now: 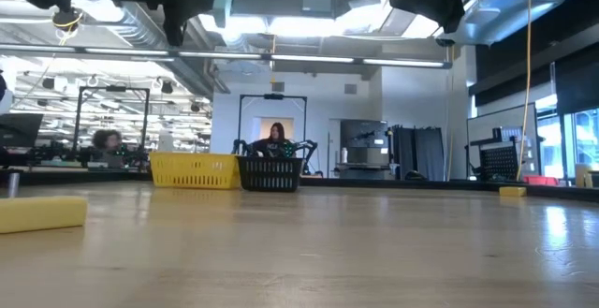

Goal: Sort & place blocks by color
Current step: Put the blue block into the black basket

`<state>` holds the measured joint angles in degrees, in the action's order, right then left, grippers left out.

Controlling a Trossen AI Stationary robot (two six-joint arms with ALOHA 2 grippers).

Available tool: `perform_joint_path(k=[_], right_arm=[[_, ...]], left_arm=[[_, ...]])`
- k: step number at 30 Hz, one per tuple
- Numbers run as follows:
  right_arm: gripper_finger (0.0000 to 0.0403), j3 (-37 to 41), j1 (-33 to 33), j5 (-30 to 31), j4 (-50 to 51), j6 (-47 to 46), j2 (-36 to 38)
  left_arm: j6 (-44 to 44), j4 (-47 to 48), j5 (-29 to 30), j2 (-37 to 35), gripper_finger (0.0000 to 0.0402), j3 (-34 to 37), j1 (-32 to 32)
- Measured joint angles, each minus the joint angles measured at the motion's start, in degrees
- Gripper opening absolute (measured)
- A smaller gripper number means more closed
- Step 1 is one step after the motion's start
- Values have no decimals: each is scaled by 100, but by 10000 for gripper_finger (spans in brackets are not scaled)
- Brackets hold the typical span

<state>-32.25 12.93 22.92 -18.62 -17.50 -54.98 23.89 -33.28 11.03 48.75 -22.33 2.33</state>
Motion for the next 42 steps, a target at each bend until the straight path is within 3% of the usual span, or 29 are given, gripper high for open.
perform_joint_path(k=[14, 18, 21, 25, 29, 36, 42], right_arm=[[364, 0, 1, 0, 3, 0, 0], [364, 0, 1, 2, 4, 0, 0], [364, 0, 0, 11, 5, -3, 0], [364, 0, 0, 11, 20, -23, 0], [364, 0, 0, 9, 20, -22, 0], [364, 0, 0, 4, 51, -22, 0], [364, 0, 0, 2, 75, -22, 0]], left_arm=[[-1, 14, 67, 3, 117, -6, -12], [-220, 478, 313, 385, 117, -372, -394], [-303, 1252, 217, 876, 117, -1010, -1054], [-415, 2657, -486, 1890, 117, -1919, -2079], [-568, 3484, -1037, 3061, 117, -2707, -2784], [-463, 3781, -1207, 4738, 117, -3510, -3180], [-449, 3748, -1060, 5220, 117, -3842, -3139]])
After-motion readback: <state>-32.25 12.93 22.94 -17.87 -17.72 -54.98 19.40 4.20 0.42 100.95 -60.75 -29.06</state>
